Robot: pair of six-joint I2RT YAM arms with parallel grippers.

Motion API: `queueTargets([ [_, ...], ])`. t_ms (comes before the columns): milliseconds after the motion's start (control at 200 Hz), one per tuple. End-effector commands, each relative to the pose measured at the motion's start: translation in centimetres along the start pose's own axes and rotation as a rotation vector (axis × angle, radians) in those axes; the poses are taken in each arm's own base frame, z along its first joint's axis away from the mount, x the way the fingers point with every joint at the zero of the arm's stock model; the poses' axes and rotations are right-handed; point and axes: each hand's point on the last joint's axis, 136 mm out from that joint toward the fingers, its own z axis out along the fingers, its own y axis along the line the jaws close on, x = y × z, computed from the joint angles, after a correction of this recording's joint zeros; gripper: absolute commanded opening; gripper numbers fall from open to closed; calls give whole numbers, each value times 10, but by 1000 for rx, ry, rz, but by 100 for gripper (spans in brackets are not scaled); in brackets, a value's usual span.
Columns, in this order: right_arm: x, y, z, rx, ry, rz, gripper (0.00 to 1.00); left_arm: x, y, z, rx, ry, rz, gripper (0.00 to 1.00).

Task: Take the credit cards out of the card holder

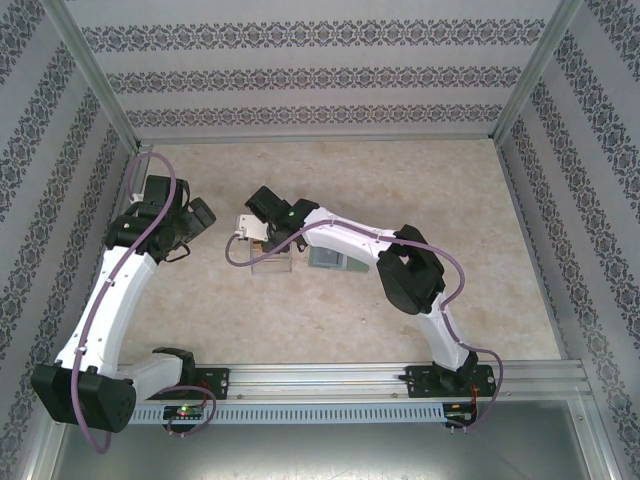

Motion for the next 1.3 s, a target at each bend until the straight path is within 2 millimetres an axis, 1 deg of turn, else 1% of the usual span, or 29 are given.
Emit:
queueTargets([
  [0,0,-7,4,60,18,27,26,2,6,-3,-3,4,6,100],
  [130,0,-12,2,78,16,59,26,4,2,-2,20,13,7,100],
  [270,-4,-23,-14,105,-32,124,27,4,-9,-2,72,26,23,100],
  [365,-6,-35,-31,139,-82,189,28,6,-25,-1,149,45,41,100],
  [415,-5,-40,-41,152,-100,232,28,8,-35,0,203,64,50,98],
  [525,6,-51,-59,182,-121,361,27,15,-61,4,324,120,59,92],
  [660,37,-54,-75,173,-140,574,27,24,-88,11,409,172,82,87],
  [799,82,-47,-80,161,-104,778,27,40,-119,18,451,222,141,82],
  [899,115,-40,-81,150,-66,905,27,62,-146,26,469,273,209,80],
  [1019,153,-31,-81,124,-30,1073,27,94,-176,38,470,350,295,78],
  [1134,182,-19,-76,65,9,1228,27,119,-195,50,473,415,343,73],
  [1174,190,-15,-73,46,23,1274,26,128,-200,55,475,440,356,72],
  [1204,196,-12,-70,33,35,1305,26,134,-203,58,478,460,362,69],
  [1299,215,-5,-61,18,82,1384,25,153,-215,68,486,510,391,64],
])
